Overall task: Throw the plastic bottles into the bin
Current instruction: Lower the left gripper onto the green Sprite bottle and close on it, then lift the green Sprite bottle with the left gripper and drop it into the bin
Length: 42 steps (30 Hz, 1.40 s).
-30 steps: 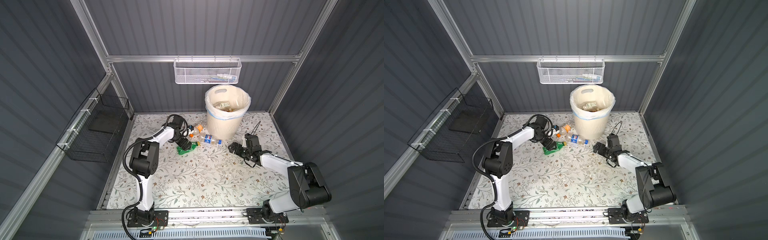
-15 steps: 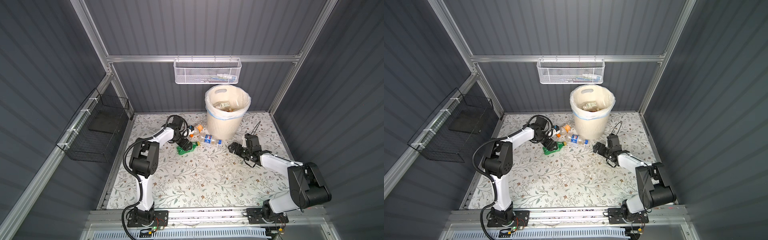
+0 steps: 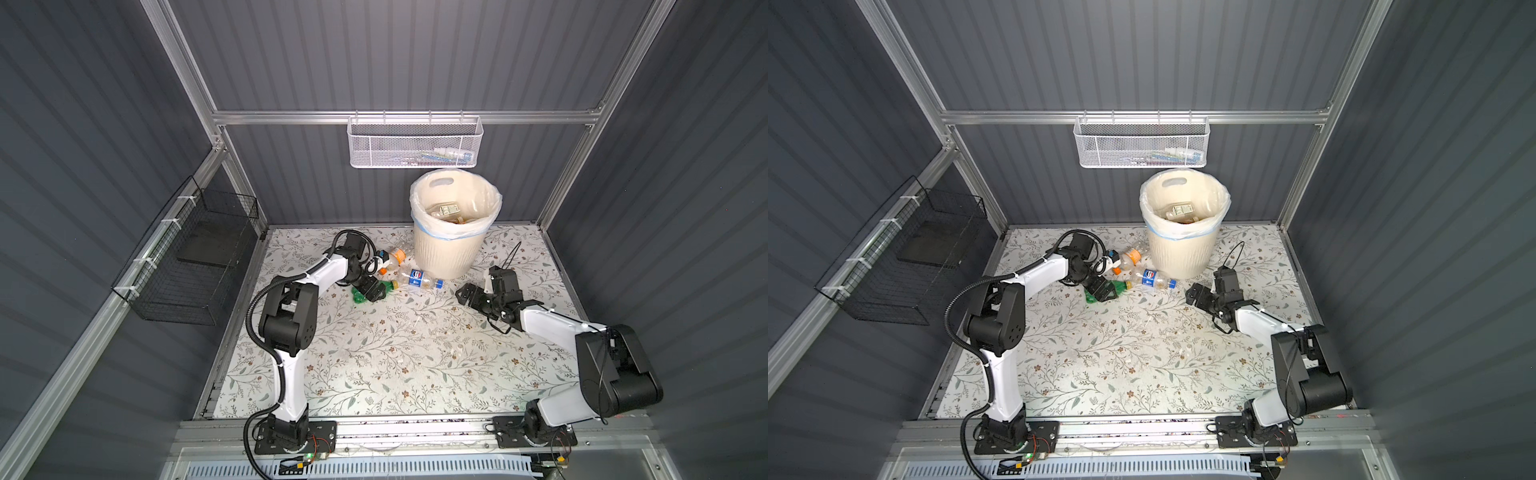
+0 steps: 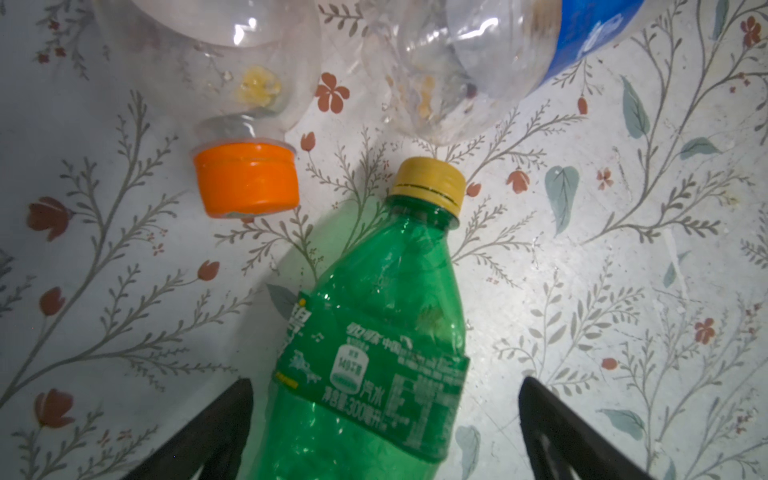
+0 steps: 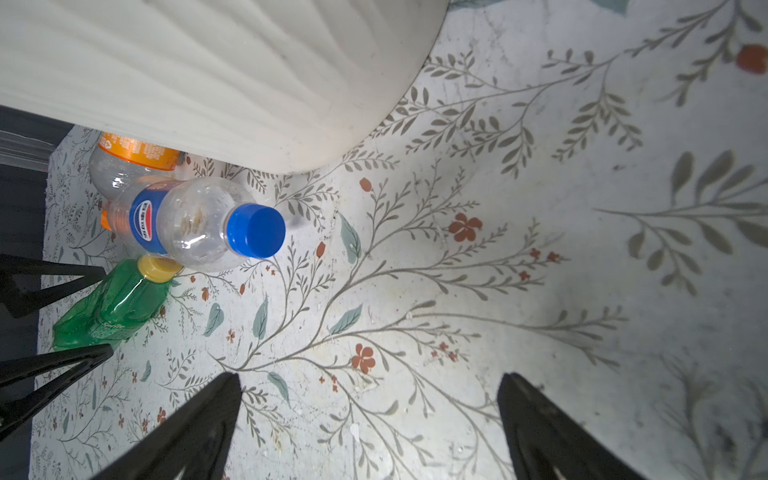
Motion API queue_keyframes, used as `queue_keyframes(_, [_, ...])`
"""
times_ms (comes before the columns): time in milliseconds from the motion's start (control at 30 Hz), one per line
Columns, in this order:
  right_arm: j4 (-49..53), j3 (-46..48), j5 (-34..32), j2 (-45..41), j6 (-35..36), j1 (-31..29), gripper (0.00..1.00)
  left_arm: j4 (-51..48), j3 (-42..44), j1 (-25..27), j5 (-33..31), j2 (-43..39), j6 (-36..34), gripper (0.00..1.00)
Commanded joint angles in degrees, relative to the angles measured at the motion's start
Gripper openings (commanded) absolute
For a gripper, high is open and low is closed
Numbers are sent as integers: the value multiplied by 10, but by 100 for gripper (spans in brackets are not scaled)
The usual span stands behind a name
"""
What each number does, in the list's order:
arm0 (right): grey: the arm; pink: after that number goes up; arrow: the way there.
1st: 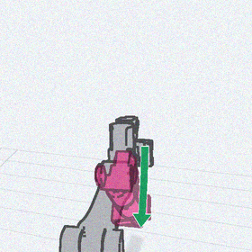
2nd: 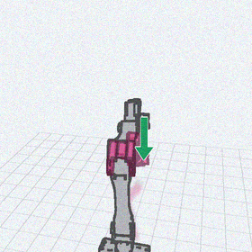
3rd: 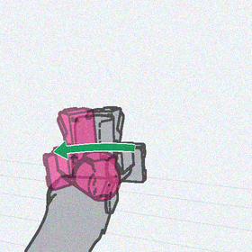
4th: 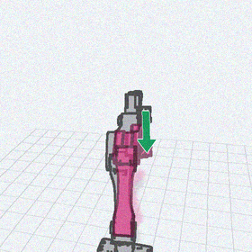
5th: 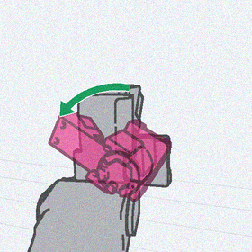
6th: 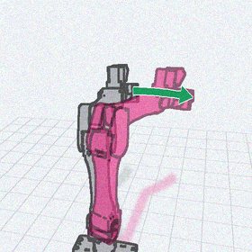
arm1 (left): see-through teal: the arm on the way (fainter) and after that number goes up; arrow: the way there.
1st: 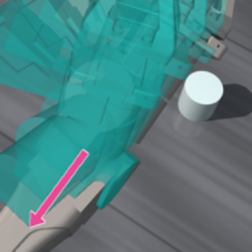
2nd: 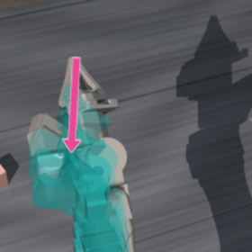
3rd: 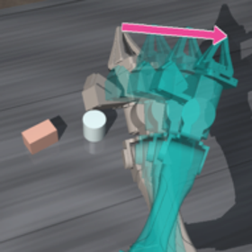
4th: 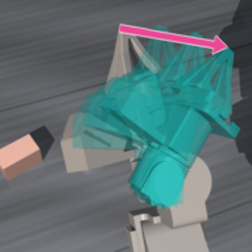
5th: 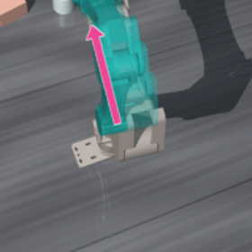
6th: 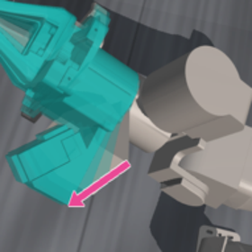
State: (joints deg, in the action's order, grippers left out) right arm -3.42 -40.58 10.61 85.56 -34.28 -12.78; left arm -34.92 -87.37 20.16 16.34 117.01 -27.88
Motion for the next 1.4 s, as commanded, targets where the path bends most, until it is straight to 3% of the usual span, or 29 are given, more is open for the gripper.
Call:
queue_keyframes(0, [-1, -13, 5, 4, 0, 1, 98, -13, -12, 1, -4, 4, -1, 100])
queue_keyframes(300, [-7, -5, 6, 5, -7, 1, 98, -4, -24, 1, -45, 30, -12, 100])
queue_keyframes(633, [-7, -4, 7, 2, -10, 1, 98, 3, -29, 1, -32, 48, -10, 99])
queue_keyframes(1067, [-1, -4, 8, -7, -13, 0, 98, 25, 32, 1, -2, -11, 5, 72])
queue_keyframes(1367, [13, -6, 5, -24, -12, 0, 98, 63, 120, 1, -22, -87, 47, 64])
